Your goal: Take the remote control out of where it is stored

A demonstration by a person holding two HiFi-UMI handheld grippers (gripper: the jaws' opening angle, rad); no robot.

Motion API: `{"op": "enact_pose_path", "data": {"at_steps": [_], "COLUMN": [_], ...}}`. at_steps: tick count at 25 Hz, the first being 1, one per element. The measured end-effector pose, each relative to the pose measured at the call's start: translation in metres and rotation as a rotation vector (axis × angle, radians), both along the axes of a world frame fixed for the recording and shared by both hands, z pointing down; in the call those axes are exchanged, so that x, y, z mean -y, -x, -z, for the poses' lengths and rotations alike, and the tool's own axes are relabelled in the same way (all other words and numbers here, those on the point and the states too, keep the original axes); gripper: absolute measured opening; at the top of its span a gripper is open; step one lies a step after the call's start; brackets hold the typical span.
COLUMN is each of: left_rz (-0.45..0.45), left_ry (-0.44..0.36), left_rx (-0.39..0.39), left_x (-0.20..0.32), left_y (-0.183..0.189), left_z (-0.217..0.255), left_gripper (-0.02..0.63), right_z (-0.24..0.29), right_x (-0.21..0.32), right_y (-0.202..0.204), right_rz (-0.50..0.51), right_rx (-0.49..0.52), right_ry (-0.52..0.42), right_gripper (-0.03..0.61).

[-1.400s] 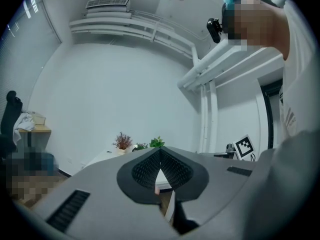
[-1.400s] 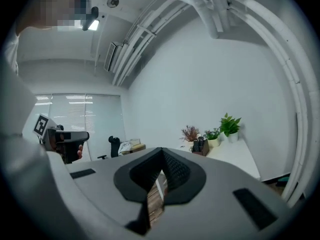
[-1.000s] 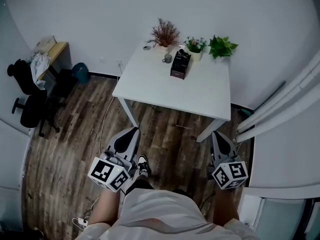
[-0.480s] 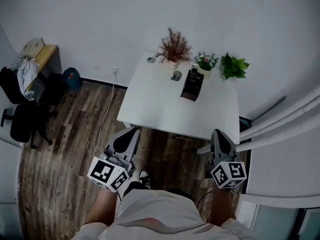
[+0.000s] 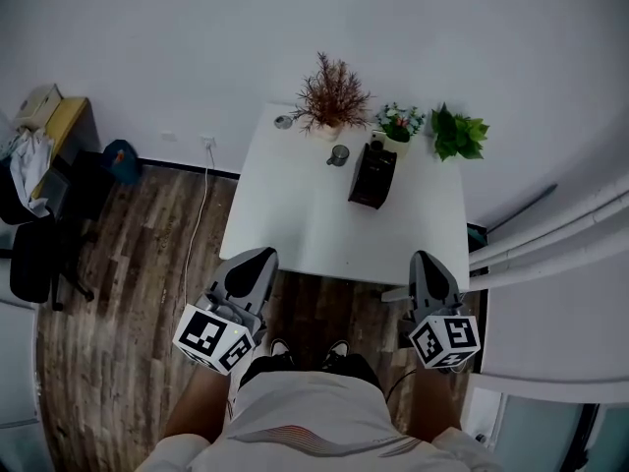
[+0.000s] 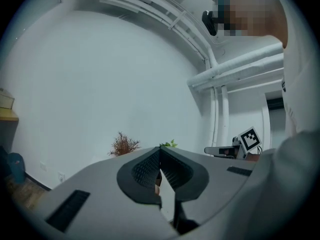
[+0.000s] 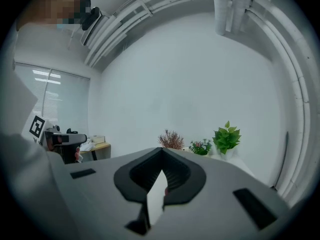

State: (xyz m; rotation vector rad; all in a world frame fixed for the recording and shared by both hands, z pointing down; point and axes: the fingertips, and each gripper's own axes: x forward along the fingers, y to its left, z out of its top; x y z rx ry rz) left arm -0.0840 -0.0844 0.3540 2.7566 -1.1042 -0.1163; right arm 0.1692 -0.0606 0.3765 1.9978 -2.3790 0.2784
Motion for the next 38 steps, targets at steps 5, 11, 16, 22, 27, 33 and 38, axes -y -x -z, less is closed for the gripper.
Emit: {"op": "enact_pose_path", "data": {"at_steps": [5, 11, 16, 22, 27, 33, 38], "left_rz": [0.014, 0.01, 0.01, -0.025, -0.022, -0.009, 0.0], "left_ry": [-0.014, -0.004, 0.0, -0.006, 0.009, 0.071, 0.117], "left_rx": [0.023, 0.072, 0.107, 0.1, 0.093, 0.097, 0.107], "left_x": [0.013, 0.02, 0.028, 0.047, 0.067, 0.089, 0.107], "left_y": [-0.034, -0.087, -0.104, -0.099, -0.073, -0.035, -0.013], "left_z": [0.007, 0.007, 0.005, 0.005, -0.003, -0.033, -0.056], "left_gripper": [0.008, 0.009, 0.008, 0.008, 0.009, 0.009, 0.009], "right_z": [-0.002, -0.011, -0.026, -0.038, -0.051, -0.085, -0.145], "right_x": [0.012, 0.022, 0.035, 0.058, 0.107, 0.185, 0.239], "right_y": [-0.028, -0.077, -0.086, -0.074, -0.053, -0.03, -0.022], "right_rz": [0.011, 0.025, 0.028, -0.038, -0.12, -0.203, -0.289], "right_rx": [0.019, 0.037, 0.051, 0.015, -0.059, -0.141, -0.163], "right_ry": [-0.011, -0.027, -0.015, 0.025, 0.053, 0.112, 0.213], "right_gripper": [0.011, 0.011, 0.012, 0.014, 0.074, 0.16, 0.181]}}
